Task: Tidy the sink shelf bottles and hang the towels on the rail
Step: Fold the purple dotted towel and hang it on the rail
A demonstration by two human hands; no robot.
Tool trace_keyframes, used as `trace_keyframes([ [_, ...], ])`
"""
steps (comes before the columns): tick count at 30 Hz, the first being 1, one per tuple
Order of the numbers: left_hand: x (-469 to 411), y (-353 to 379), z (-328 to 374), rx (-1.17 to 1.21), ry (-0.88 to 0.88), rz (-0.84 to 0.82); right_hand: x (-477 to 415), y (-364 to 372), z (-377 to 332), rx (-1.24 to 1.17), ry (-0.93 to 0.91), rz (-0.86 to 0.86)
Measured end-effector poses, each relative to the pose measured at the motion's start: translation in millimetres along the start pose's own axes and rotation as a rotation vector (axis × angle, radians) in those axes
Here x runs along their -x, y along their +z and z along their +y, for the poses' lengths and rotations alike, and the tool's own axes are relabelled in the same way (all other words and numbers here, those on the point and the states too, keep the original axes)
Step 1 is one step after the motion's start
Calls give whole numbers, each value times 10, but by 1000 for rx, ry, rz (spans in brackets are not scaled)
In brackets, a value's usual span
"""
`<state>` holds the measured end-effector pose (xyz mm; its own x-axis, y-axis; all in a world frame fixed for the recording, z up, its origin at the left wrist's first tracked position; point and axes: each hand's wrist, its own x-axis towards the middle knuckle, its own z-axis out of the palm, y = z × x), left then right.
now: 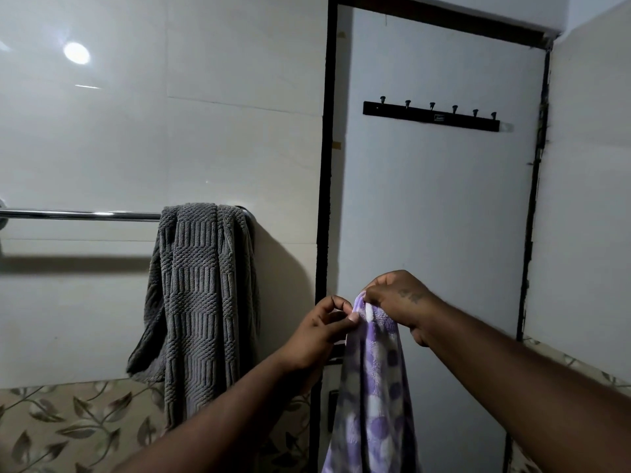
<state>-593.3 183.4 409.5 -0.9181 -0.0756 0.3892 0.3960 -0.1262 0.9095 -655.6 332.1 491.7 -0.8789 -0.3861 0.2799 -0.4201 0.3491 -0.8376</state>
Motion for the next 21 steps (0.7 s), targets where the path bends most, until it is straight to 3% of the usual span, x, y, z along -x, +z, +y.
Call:
trace_keyframes([
  [10, 24, 87, -74, -124, -28, 74, -37, 46, 26, 6, -41, 40],
  [17, 183, -20, -159, -1, -165, 117, -71, 0, 37, -69, 40, -44],
  [21, 130, -83, -120, 59, -42, 260, -72, -37, 12, -125, 72, -94],
])
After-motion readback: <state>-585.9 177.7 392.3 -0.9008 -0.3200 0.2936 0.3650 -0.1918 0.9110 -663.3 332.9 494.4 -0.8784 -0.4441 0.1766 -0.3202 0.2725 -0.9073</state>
